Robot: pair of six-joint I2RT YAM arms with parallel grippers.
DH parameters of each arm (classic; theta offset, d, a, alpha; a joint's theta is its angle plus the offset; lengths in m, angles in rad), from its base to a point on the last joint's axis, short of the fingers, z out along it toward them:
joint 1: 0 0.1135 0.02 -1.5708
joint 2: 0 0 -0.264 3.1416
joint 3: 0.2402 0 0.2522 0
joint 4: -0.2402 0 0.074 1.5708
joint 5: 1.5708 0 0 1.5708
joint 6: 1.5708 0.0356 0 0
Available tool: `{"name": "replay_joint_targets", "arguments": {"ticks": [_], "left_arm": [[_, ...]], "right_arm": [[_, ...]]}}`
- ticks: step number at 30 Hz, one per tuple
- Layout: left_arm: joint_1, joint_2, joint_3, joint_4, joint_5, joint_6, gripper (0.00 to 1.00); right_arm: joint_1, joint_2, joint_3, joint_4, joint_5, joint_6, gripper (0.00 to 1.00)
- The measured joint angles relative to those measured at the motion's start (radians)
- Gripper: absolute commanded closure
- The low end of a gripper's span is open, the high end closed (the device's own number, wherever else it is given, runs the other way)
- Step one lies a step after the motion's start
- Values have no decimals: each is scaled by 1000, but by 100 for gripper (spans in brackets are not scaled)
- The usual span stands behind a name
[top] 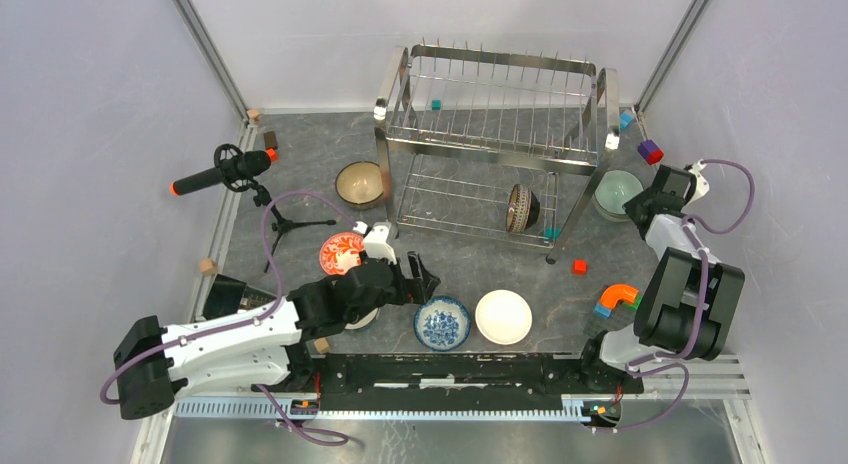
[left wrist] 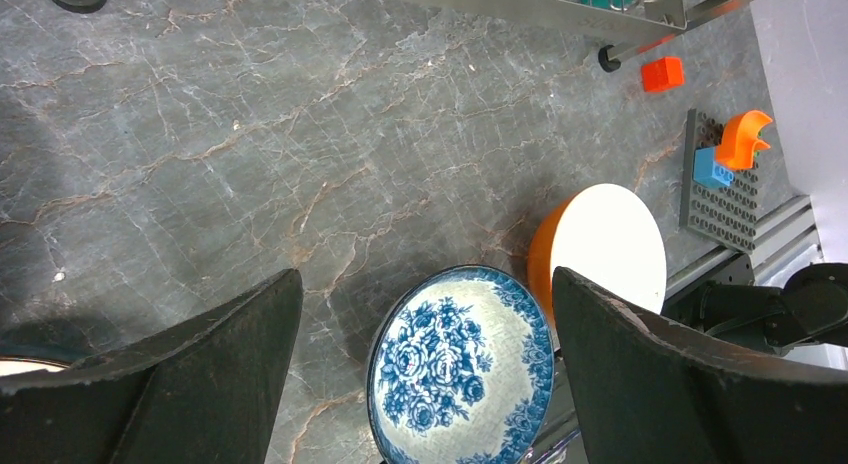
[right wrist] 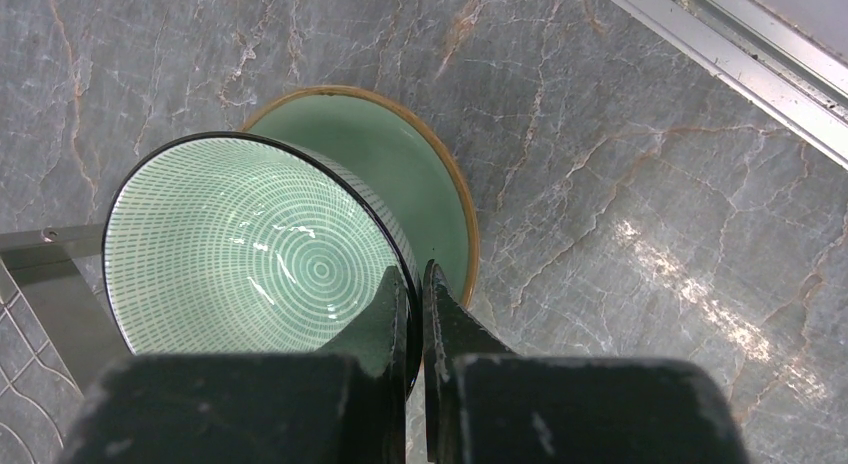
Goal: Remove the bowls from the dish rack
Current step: Place the bowl with the bowl.
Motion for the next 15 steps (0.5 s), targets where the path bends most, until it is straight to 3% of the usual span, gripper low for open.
{"name": "replay_joint_targets", "arguments": {"ticks": [5,15], "left_arm": [[0,8,0,0,4,-1,1],[0,31,0,8,10,-9,2]], "right_arm": [[-2,22,-2,25,-3,-1,81],[-9,32,-2,57,-12,-6,54]]}}
